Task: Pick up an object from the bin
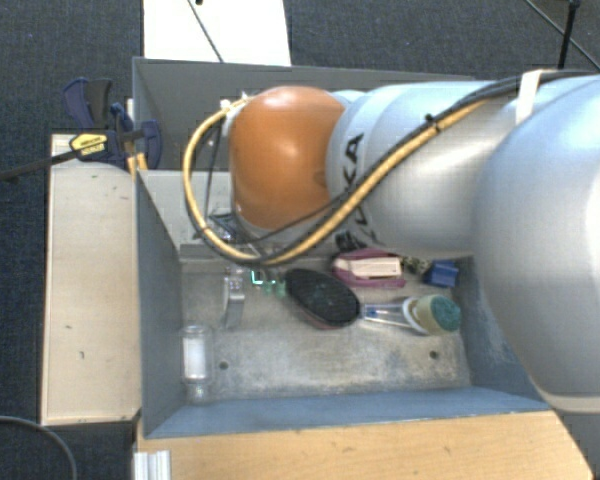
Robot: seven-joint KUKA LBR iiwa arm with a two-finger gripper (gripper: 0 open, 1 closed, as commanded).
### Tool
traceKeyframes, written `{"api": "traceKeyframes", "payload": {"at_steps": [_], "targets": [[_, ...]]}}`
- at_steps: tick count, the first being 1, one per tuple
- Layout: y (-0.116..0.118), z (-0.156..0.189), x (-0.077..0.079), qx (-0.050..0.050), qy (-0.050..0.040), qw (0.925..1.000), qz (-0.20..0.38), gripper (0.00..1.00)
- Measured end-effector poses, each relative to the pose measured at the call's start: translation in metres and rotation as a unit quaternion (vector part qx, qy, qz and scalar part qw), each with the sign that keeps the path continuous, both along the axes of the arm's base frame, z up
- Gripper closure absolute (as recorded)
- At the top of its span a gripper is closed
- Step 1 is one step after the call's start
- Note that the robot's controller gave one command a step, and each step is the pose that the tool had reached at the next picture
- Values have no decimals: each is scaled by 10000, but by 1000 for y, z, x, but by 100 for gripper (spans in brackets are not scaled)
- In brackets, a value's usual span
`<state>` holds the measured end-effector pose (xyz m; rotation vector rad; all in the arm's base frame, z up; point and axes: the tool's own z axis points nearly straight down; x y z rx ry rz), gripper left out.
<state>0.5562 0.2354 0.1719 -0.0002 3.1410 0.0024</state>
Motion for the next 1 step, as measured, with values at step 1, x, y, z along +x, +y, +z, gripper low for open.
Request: {"api": "traceKeyframes", "payload": {"at_steps": [1], "targets": [[14, -100, -52, -19, 41, 9996, -292, 0]]}}
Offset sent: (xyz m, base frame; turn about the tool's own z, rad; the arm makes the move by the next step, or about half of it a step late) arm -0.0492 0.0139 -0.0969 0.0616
